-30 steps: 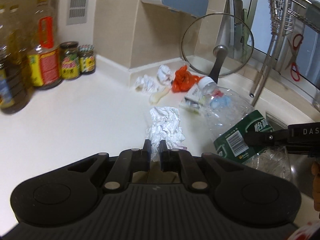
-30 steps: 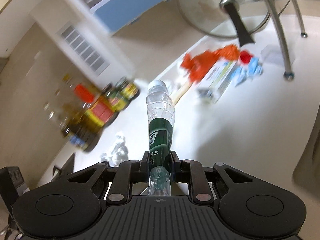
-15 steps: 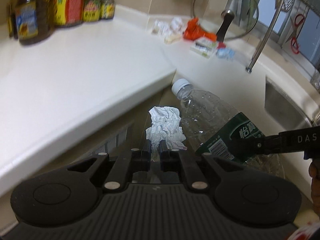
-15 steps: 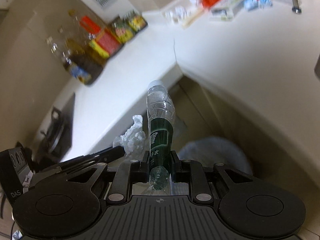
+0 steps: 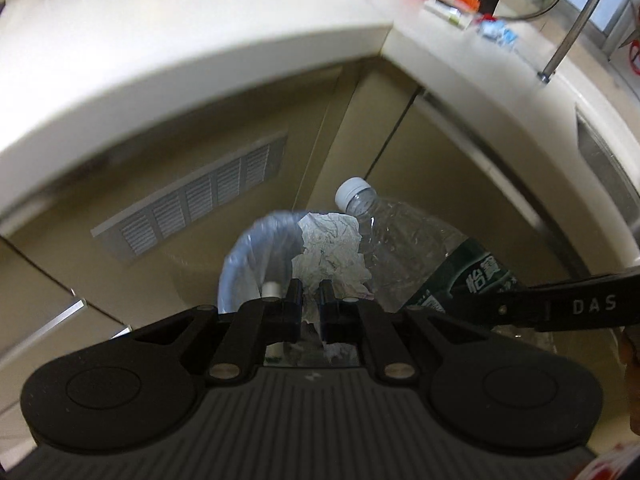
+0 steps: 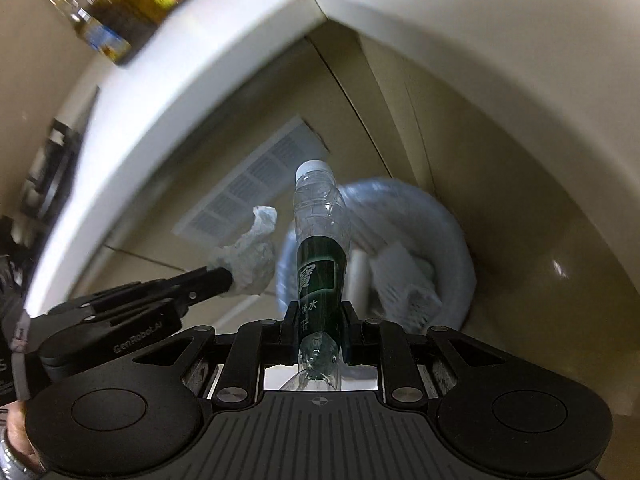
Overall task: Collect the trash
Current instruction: 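Carry the tissue and water bottle down over the wastebasket, then open the right tool to drop the bottle while the left tool drops the tissue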
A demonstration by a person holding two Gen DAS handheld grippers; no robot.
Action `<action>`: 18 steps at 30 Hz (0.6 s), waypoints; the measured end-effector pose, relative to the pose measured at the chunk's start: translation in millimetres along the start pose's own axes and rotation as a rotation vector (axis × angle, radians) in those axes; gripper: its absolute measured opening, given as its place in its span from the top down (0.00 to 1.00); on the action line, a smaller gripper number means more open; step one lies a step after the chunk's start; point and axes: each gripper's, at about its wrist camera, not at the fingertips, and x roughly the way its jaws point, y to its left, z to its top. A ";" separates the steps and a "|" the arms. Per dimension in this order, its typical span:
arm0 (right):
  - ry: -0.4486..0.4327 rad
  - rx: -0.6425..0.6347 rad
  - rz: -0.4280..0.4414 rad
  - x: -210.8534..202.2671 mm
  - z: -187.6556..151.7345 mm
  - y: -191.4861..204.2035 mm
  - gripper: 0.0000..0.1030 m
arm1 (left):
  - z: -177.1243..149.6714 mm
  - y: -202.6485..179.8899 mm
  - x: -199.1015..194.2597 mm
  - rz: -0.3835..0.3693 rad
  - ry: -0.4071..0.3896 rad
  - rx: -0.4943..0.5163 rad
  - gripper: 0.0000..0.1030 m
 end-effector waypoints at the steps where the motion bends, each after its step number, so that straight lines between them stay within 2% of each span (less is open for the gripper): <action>1: 0.017 0.005 -0.011 5.9 0.7 -3.2 0.81 | -3.1 -0.8 5.5 0.003 0.015 -0.008 0.93; 9: 0.124 0.022 -0.083 54.7 3.7 -26.8 0.81 | -26.0 0.0 53.1 0.041 0.125 -0.069 0.93; 18: 0.200 0.020 -0.102 92.4 5.3 -41.7 0.81 | -29.9 4.7 83.8 0.062 0.169 -0.127 0.93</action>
